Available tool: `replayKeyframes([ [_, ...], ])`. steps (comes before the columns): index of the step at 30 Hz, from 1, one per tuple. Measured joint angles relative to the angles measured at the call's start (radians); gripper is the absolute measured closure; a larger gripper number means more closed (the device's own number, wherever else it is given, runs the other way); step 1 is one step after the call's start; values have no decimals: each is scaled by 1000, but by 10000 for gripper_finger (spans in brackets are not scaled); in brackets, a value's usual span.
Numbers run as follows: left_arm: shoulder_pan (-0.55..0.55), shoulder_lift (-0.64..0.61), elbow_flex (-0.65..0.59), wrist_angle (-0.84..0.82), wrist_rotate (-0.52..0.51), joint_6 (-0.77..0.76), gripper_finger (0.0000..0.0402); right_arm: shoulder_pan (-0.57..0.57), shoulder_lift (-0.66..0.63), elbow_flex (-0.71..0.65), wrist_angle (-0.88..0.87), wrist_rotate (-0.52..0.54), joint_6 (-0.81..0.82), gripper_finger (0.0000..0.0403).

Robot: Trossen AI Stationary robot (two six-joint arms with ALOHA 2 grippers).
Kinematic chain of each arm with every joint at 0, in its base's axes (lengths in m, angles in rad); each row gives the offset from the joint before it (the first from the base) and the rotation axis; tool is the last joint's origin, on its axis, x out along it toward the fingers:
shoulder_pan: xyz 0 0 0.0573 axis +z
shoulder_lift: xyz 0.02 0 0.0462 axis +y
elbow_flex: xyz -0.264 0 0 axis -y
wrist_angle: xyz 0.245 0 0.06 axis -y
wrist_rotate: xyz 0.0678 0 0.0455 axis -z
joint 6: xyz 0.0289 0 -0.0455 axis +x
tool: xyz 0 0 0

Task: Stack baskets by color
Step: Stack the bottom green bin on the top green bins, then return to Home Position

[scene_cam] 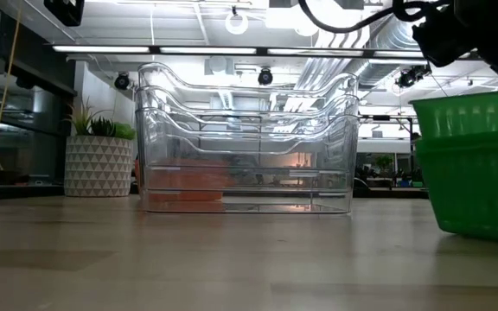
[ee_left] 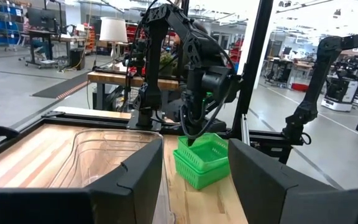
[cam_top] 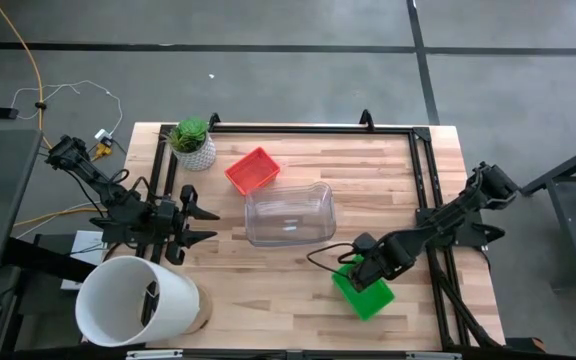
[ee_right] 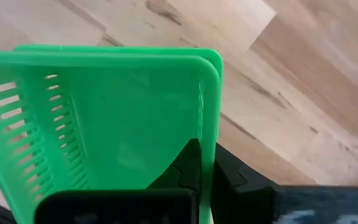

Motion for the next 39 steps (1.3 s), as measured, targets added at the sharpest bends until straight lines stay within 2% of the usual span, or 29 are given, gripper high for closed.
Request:
replayKeyframes([
  [3, 0, 0, 0, 0, 0, 0, 230, -6, 0, 0, -4, 23, -13, 397],
  [6, 0, 0, 0, 0, 0, 0, 230, -14, 0, 0, -14, 28, -23, 373],
  [12, 0, 0, 0, 0, 0, 0, 230, -31, -10, 2, -39, 29, -98, 271],
  [15, 0, 0, 0, 0, 0, 0, 230, -34, -32, 21, -110, 29, -156, 220],
  [19, 0, 0, 0, -1, 0, 0, 230, -22, -92, 30, -234, 52, -206, 180],
  [24, 3, 0, 0, -11, -12, 24, 230, 18, -198, 7, -403, 130, -204, 173],
  [28, 5, 0, 0, -11, -67, 55, 230, 36, -320, -70, -373, 188, -200, 183],
  [31, 5, 0, 0, -10, -108, 76, 230, 36, -424, -167, -291, 227, -214, 196],
  [34, 5, 0, 0, -10, -151, 102, 230, 16, -531, -271, -138, 322, -289, 206],
  [39, 5, 0, 0, -10, -167, 159, 230, -60, -680, -388, 224, 503, -585, 221],
])
